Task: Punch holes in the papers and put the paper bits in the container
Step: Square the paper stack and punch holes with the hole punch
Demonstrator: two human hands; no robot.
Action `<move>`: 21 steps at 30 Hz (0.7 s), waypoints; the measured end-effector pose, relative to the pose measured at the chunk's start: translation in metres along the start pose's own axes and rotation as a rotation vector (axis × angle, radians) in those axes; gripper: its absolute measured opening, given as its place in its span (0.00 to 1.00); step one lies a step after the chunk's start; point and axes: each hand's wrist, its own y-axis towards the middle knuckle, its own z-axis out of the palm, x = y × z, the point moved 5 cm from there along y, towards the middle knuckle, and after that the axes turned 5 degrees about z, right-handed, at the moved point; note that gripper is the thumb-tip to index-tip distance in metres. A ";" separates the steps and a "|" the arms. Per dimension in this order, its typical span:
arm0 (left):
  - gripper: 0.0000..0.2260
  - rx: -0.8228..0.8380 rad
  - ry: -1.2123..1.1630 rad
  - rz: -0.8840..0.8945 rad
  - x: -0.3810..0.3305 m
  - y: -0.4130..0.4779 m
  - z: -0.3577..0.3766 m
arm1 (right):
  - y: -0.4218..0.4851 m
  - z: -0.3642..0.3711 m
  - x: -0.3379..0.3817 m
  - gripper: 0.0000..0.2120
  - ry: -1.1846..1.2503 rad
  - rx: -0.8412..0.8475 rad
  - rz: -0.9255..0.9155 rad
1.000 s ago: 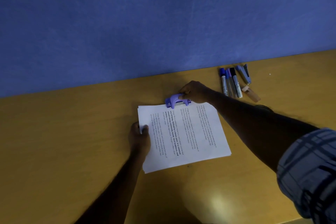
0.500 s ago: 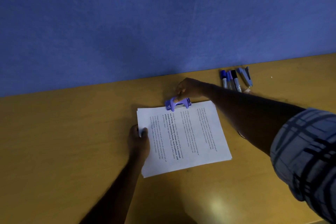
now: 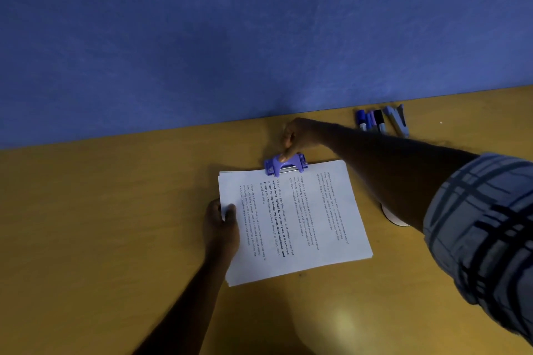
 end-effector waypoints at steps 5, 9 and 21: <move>0.10 -0.009 0.013 0.001 0.000 0.000 0.000 | 0.001 0.001 -0.002 0.20 -0.023 -0.008 0.024; 0.10 0.002 0.025 0.013 0.002 -0.002 -0.001 | 0.000 0.002 -0.004 0.27 -0.074 -0.009 0.069; 0.13 0.028 -0.013 -0.059 0.004 -0.003 0.003 | 0.015 0.014 -0.044 0.47 -0.124 -0.347 0.210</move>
